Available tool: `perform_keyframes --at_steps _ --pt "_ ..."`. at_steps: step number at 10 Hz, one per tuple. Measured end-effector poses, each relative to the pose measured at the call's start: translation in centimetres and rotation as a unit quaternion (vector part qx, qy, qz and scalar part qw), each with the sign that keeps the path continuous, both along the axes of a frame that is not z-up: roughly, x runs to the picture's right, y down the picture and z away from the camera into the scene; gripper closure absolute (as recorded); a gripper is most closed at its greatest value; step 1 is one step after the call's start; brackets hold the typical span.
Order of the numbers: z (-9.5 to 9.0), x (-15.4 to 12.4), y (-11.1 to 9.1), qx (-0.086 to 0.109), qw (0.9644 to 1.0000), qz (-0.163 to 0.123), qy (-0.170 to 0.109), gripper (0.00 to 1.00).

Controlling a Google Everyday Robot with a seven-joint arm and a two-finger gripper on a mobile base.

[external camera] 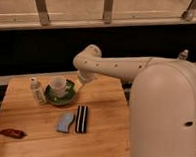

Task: Push the ceramic bowl across the table

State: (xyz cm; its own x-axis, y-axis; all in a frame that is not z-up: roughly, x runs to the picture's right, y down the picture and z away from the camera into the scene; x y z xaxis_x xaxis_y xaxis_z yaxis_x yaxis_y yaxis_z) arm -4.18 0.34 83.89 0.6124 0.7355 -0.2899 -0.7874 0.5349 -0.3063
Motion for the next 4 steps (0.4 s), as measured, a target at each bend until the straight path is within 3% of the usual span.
perform_keyframes --at_steps 3,4 --pt "1.3 6.0 -3.5 0.021 0.9969 0.051 0.056 0.2" --pt "1.3 5.7 -3.4 0.019 0.997 0.053 0.053 0.2"
